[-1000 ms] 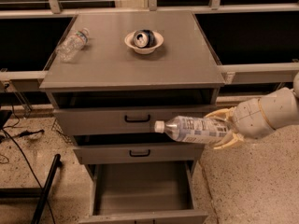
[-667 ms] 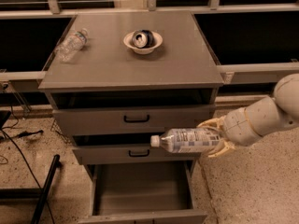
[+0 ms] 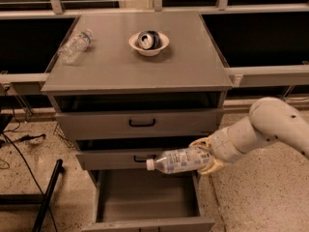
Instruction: Place blue plastic bottle into bottom drawer
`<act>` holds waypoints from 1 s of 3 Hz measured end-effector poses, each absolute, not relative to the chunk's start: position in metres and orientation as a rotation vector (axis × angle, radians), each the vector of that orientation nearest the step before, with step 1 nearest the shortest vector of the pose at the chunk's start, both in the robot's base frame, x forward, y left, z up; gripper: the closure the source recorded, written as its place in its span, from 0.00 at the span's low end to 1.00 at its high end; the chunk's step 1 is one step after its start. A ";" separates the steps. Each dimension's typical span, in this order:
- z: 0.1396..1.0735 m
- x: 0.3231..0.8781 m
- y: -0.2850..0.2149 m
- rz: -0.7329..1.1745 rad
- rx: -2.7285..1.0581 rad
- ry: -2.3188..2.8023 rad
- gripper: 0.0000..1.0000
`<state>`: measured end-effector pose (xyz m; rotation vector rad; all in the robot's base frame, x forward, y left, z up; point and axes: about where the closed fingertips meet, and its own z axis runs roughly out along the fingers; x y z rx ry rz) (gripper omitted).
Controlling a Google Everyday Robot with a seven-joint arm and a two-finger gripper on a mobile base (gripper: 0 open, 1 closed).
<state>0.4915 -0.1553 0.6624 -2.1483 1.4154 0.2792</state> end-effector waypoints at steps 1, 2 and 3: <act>0.629 0.500 -0.148 0.257 -2.173 1.434 1.00; 0.572 0.509 -0.147 0.146 -2.260 1.450 1.00; 0.572 0.509 -0.147 0.147 -2.260 1.450 1.00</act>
Offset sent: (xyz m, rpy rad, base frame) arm 0.0253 0.0064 -0.1533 -0.2688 -0.0652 0.0049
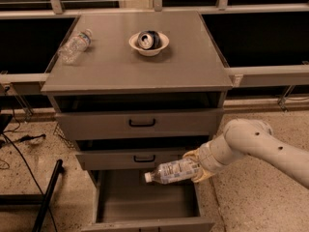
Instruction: Place blue plastic bottle into bottom drawer
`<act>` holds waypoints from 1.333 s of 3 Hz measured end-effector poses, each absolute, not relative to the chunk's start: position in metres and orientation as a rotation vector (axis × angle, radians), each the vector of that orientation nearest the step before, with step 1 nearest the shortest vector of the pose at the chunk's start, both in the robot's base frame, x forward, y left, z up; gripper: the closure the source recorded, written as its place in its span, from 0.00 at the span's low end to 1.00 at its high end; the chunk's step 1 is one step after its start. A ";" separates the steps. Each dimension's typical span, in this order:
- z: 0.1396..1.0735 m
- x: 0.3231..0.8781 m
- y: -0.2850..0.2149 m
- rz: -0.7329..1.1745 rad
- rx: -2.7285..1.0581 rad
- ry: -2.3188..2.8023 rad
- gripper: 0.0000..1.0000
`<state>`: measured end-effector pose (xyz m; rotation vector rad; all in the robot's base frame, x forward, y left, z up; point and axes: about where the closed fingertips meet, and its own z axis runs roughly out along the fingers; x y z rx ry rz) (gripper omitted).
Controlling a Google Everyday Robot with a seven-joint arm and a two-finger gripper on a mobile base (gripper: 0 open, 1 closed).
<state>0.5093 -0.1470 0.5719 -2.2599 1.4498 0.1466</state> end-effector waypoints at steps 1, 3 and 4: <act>0.552 0.517 -0.144 0.168 -2.251 1.473 1.00; 0.488 0.540 -0.129 0.232 -2.162 1.522 1.00; 0.452 0.543 -0.121 0.230 -2.123 1.509 1.00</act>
Offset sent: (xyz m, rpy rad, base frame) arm 0.0391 0.0148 -0.0888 0.0658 0.0753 -0.0924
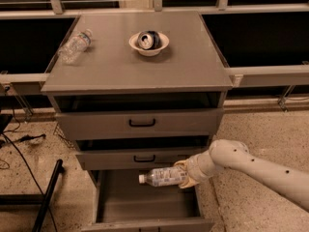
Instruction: Place blue plastic bottle into bottom drawer
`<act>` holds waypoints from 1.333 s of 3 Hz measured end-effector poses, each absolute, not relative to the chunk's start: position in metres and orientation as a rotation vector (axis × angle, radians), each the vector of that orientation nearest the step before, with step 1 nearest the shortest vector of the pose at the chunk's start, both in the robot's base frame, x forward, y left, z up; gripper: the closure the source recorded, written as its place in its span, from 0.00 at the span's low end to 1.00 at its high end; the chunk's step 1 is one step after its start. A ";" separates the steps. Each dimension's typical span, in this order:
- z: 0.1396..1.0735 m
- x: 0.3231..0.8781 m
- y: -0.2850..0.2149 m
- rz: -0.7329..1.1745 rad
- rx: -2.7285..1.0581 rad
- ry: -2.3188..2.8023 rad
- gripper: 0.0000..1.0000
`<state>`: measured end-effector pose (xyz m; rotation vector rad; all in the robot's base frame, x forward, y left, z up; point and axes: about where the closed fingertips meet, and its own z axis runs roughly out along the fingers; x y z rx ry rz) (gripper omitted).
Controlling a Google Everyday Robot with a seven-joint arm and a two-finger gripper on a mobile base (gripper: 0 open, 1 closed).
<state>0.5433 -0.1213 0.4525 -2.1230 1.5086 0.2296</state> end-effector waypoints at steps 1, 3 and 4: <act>0.403 0.540 -0.116 0.248 -2.118 1.516 1.00; 0.379 0.538 -0.110 0.292 -2.110 1.517 1.00; 0.342 0.533 -0.098 0.333 -2.100 1.509 1.00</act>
Offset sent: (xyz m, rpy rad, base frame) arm -0.0009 0.0035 -0.0392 0.0033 0.0055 -0.0027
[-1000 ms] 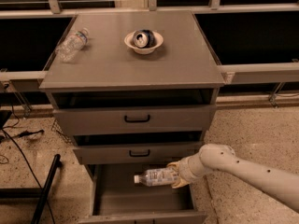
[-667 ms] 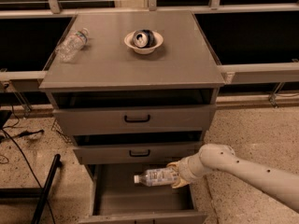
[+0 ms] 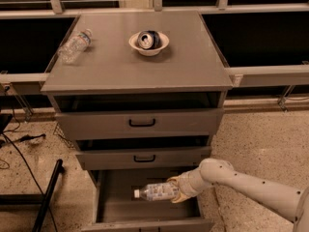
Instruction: Place blue plastic bottle into bottom drawer
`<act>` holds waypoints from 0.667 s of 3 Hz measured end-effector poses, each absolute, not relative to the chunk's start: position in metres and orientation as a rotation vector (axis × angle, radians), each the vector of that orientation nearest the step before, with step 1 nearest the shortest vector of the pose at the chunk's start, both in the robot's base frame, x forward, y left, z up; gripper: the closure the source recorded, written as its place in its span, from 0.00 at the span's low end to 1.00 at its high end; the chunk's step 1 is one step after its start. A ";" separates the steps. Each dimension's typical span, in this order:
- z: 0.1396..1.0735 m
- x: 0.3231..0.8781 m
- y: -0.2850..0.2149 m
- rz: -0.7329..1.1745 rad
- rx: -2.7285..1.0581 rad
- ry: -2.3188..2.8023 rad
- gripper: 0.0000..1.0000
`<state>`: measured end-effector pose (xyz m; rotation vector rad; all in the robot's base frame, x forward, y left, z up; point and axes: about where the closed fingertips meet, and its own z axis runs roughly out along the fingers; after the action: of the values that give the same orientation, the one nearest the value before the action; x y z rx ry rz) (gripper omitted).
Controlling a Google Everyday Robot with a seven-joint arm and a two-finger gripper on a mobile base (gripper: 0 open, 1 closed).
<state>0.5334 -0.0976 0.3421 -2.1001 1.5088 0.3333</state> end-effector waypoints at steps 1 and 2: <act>0.290 0.528 -0.078 0.380 -2.079 1.508 1.00; 0.258 0.525 -0.065 0.402 -2.067 1.509 1.00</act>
Offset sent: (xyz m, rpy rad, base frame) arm -0.0083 0.0431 -0.1183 0.0601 0.0423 -0.0097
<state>0.5255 -0.0654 0.2584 -2.0673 1.5089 0.4016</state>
